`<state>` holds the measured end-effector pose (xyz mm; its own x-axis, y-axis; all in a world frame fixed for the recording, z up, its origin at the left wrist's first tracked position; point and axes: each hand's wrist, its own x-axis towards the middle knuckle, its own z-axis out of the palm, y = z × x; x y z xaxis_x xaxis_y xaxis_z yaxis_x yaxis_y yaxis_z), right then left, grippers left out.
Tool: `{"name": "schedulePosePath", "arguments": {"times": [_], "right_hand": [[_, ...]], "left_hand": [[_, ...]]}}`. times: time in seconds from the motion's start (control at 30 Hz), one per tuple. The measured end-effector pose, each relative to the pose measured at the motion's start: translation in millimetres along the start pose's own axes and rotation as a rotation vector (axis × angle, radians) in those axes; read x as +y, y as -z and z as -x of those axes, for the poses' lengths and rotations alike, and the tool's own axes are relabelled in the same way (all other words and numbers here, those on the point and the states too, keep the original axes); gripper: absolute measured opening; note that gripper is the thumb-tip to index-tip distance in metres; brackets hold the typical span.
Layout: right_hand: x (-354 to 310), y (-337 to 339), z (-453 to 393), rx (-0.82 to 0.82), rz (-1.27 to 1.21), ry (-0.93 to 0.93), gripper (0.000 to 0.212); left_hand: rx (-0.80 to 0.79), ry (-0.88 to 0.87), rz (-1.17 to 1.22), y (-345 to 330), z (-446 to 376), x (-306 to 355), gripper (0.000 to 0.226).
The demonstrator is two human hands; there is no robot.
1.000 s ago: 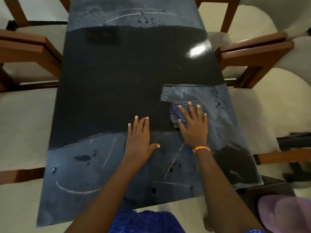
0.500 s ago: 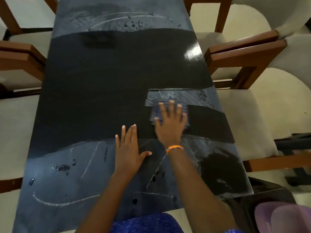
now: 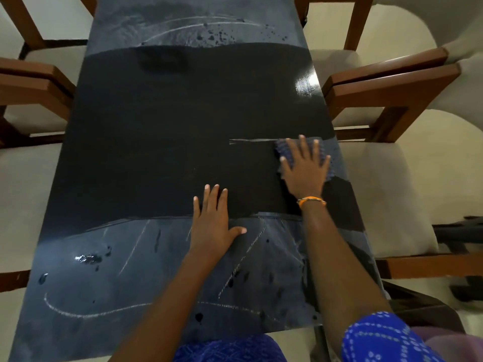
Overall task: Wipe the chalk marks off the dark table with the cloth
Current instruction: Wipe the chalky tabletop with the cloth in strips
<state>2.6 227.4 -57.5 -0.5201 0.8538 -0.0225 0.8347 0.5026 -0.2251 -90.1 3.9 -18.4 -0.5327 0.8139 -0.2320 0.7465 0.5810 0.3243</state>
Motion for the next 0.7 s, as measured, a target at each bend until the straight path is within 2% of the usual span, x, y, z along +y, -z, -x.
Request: {"name": "schedulePosePath", "arguments": {"times": [0.1,0.2,0.27,0.37,0.47,0.57,0.63,0.7], "right_hand": [[35,8,5,0.045,-0.010,-0.239,0.055],[12,4,9,0.083,-0.048,-0.460,0.056],[-20,-2,9,0.085,-0.068,-0.466,0.059],[-90,-18,9,0.044,-0.074,-0.220,0.060],[-164,-33,5,-0.055,-0.072,0.176,0.061],[-188,-38,-10,-0.156,-0.011,0.517,0.057],[-174,-37,-24,-0.146,0.000,0.554,0.055],[-148,-31,-37,-0.107,0.000,0.488,0.056]], "left_hand": [[-0.009,-0.001,0.001,-1,-4,1,0.095],[-0.018,-0.003,0.001,0,-6,-3,0.095],[-0.026,-0.004,0.004,0,-7,-7,0.095],[-0.037,-0.016,0.001,-2,-6,-13,0.095],[-0.044,-0.006,0.030,-7,-1,-16,0.090],[-0.022,0.023,0.058,-13,5,-17,0.090],[-0.014,0.025,0.041,-12,4,-14,0.094],[-0.008,0.012,0.004,-9,-3,-5,0.098]]}}
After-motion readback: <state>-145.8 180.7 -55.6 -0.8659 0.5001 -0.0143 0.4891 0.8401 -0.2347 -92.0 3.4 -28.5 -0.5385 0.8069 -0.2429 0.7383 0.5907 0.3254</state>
